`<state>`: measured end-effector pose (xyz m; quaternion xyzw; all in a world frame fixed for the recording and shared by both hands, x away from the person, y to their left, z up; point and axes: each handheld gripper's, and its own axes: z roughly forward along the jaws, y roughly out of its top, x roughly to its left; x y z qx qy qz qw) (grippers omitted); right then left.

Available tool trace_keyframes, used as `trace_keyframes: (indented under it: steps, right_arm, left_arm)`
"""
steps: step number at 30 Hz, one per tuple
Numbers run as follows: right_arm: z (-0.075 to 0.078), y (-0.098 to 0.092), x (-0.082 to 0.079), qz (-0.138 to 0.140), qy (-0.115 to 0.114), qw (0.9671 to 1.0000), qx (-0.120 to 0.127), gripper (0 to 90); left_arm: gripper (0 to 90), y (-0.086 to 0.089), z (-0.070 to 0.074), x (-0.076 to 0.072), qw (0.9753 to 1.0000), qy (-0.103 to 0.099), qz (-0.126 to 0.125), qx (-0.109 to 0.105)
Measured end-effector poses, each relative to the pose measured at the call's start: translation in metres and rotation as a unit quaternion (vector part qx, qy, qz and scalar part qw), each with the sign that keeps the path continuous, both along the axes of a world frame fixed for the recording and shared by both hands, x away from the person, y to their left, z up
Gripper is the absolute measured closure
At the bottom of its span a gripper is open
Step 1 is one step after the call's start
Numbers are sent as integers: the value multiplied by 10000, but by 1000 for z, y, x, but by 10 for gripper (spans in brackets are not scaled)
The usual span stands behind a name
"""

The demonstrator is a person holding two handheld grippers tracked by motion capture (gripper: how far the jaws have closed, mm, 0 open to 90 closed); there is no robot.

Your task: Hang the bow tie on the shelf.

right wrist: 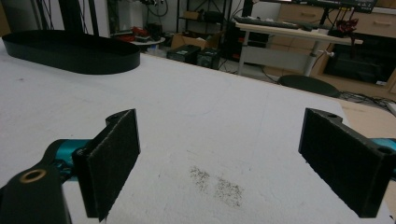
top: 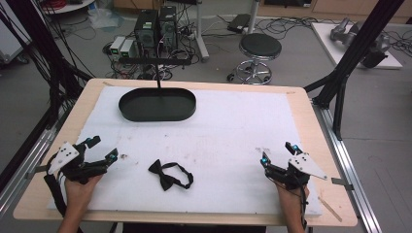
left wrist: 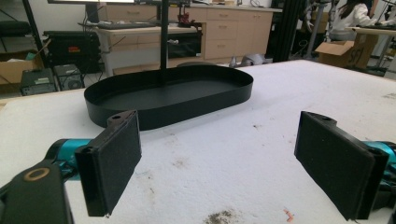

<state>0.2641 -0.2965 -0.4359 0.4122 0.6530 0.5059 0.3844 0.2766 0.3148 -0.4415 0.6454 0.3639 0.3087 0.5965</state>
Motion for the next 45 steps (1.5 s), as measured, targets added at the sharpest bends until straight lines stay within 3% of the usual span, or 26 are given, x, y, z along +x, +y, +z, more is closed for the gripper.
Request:
trace_keyframes:
  steps: [21,29,33,36,39,45]
  right_arm:
    - [3,0,-2,71,-41,9999,121,119]
    - [1,2,0,120,41,9999,24,119]
    - [0,1,1,126,82,9999,12,119]
    - [0,1,2,114,81,9999,6,119]
    - [0,1,2,131,113,9998,25,119]
    - [0,1,1,103,97,9999,15,119]
  left_arm:
    - [160,0,-1,0,10000,-8,-23,-57]
    - [214,-4,1,-1,9997,41,-258,0]
    - [241,-13,4,0,9982,161,-574,77]
    - [311,-24,4,-1,9961,256,-824,189]
    - [338,-39,5,0,9943,442,-890,380]
    - [365,-67,8,5,9904,622,-1100,554]
